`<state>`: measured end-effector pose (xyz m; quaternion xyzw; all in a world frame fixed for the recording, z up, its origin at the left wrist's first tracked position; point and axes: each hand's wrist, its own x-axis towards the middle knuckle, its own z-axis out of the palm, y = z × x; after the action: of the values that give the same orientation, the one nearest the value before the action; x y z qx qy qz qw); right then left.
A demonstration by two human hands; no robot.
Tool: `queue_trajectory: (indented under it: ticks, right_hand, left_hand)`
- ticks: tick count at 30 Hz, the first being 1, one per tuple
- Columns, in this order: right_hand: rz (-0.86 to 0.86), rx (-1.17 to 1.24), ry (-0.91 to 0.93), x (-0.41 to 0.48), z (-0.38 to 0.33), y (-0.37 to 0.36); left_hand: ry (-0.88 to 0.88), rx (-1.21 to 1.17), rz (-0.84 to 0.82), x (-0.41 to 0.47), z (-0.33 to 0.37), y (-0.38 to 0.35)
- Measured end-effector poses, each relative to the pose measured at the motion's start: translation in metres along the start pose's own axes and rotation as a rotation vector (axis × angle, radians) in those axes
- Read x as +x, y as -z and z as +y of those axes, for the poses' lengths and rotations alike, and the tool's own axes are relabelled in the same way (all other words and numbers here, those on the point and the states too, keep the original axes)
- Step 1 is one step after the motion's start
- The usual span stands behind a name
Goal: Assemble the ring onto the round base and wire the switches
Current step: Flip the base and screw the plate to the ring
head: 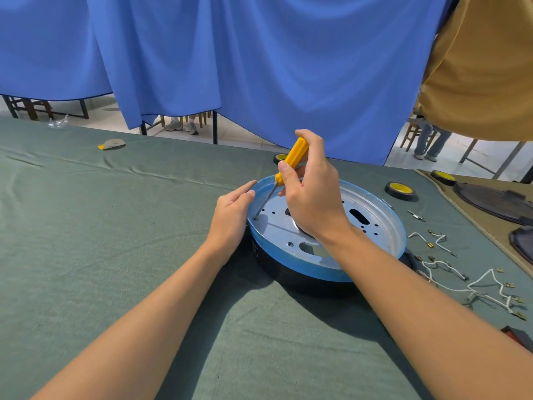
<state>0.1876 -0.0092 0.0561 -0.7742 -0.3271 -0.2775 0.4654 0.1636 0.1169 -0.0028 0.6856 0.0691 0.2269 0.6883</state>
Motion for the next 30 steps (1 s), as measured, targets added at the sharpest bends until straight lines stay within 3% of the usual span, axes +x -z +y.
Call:
queue_trajectory:
  ticks: [16,21,26,30]
  right_hand:
    - [-0.179,-0.106,0.155,0.018,-0.006,-0.007]
    - [-0.175,-0.222,0.219,0.031,-0.013,-0.020]
    - [-0.085,-0.223,0.163,0.031,-0.008,-0.027]
    - [-0.075,-0.224,0.094,0.029,-0.003,-0.022]
  left_hand:
    - [0.025,-0.006,0.029,0.002,-0.007,0.001]
    - [-0.148,0.047,0.071,-0.006,0.001,0.002]
    - [-0.373,0.298,0.053,-0.011,0.011,0.005]
    - [-0.388,0.380,0.023,-0.008,0.016,0.011]
